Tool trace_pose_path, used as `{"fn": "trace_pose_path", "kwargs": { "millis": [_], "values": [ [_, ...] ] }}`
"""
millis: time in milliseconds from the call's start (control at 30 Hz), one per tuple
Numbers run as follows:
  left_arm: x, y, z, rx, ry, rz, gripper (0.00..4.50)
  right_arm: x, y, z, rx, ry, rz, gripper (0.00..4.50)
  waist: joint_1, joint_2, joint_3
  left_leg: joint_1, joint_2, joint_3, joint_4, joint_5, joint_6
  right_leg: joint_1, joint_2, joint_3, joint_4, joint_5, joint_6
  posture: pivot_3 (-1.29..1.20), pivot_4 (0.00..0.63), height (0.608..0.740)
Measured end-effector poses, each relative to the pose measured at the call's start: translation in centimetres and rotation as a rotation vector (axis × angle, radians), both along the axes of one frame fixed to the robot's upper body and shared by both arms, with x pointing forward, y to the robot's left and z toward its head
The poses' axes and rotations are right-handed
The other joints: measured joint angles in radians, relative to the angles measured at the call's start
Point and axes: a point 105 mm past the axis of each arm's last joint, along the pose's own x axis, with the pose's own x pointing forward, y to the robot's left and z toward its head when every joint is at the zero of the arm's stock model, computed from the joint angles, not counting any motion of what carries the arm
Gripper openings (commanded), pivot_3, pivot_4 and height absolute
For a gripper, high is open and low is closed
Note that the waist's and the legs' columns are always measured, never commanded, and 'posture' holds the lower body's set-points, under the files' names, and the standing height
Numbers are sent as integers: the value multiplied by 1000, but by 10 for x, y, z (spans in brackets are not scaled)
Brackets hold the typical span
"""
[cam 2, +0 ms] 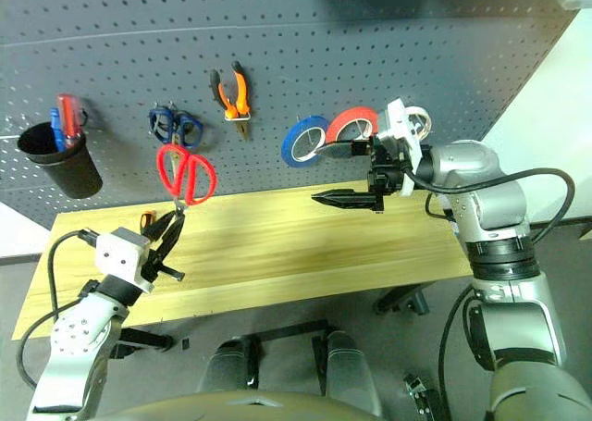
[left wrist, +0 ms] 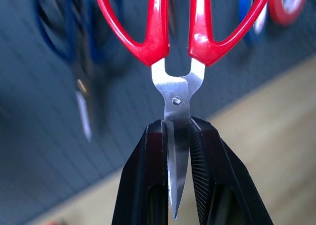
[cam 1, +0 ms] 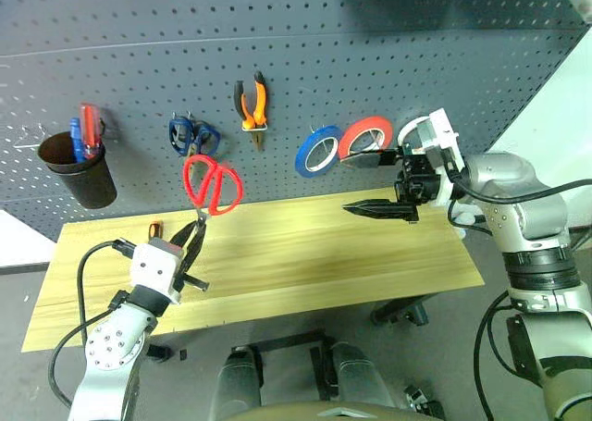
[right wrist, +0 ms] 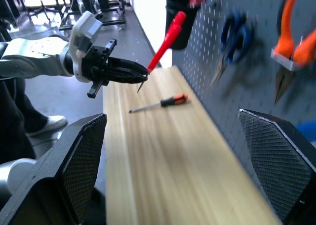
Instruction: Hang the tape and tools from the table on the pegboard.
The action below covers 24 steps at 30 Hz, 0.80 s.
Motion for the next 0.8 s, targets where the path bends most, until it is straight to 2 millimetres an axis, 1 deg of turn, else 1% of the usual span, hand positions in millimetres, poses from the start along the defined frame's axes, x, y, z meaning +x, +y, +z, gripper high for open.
{"fn": "trace_pose_path", "kwargs": {
  "millis": [67, 200, 267, 400, 467, 500, 633, 700, 800],
  "values": [
    [3, 3, 9, 0, -53, 11, 300, 0, 2, 6, 7, -17, 8, 4500, 8, -1, -19, 1, 0, 0, 0, 0, -1, 1, 0, 0, 0, 0, 0, 208, 0, 740],
    [6, 6, 21, -28, -119, 46, 300, 1, 4, 9, 19, -30, 15, 4500, 24, 2, -41, 1, 0, 1, -1, 0, -1, 0, 0, 0, 0, 0, 0, 211, 0, 740],
    [9, 9, 23, -44, -133, 73, 300, 2, 5, 9, 23, -32, 15, 4500, 42, 3, -47, 3, 0, 2, -1, 0, -1, 0, 0, 0, 2, 0, 0, 214, 0, 740],
    [22, 18, 25, -98, -141, 148, 300, 2, 8, 8, 34, -27, 18, 4500, 69, 6, -57, 4, 0, 2, -1, 0, -1, 0, 0, 1, 4, 0, 0, 210, 0, 740],
    [29, 21, 22, -126, -124, 180, 300, 2, 9, 8, 35, -26, 20, 4500, 80, 7, -60, 5, 0, 3, 0, 0, -1, 1, 0, 1, 4, 0, 0, 209, 0, 740],
    [37, 23, 17, -147, -96, 206, 300, 4, 9, 7, 38, -22, 17, 4500, 91, 8, -62, 5, 0, 3, 0, 0, -1, 2, 0, 1, 5, 0, 0, 208, 0, 740],
    [50, 25, 9, -157, -52, 232, 300, 8, 10, 9, 30, -27, 11, 4500, 106, 9, -65, 6, 0, 3, 0, 0, -1, 2, 0, 1, 6, 0, -1, 199, 0, 740],
    [58, 21, 3, -160, -23, 219, 300, 8, 11, 10, 28, -32, 11, 4500, 117, 9, -66, 6, 0, 4, 1, 0, 0, 2, 0, 1, 6, 0, -1, 192, 2, 740],
    [63, 12, -7, -160, 17, 182, 300, 9, 10, 9, 21, -31, 5, 4500, 126, 9, -67, 6, 0, 4, 1, 0, 0, 2, 0, 2, 6, 0, -1, 179, 8, 740]
  ]
}}
